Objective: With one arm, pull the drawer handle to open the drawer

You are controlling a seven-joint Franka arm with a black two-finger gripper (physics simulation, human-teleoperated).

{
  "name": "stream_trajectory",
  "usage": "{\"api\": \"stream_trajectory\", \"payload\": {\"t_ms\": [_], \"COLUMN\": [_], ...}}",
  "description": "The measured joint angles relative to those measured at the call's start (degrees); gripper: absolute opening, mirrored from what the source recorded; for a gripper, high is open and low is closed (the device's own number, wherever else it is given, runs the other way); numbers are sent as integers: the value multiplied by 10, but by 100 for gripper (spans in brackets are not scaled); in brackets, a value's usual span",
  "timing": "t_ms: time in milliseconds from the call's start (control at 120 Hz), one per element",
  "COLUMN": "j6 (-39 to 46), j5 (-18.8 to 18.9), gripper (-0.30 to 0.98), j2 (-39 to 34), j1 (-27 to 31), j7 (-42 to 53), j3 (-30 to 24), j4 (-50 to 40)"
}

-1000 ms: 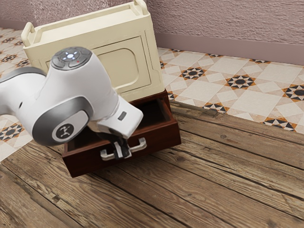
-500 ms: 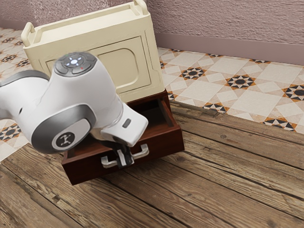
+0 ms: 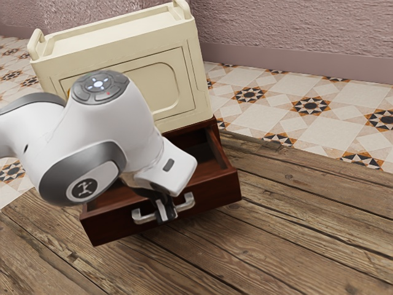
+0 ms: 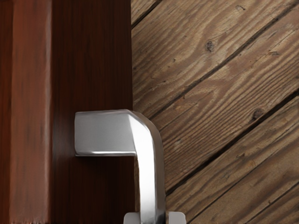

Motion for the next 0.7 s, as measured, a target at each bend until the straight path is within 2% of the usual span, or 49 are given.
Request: {"api": "stream_trajectory", "payload": {"t_ms": [408, 700], "j6": [-7, -10], "j5": [-1, -6], "gripper": [-10, 19], "j2": [-13, -15], "j1": [1, 0], "j7": [-17, -22], "j3": [-10, -9], "j4": [-8, -14]}}
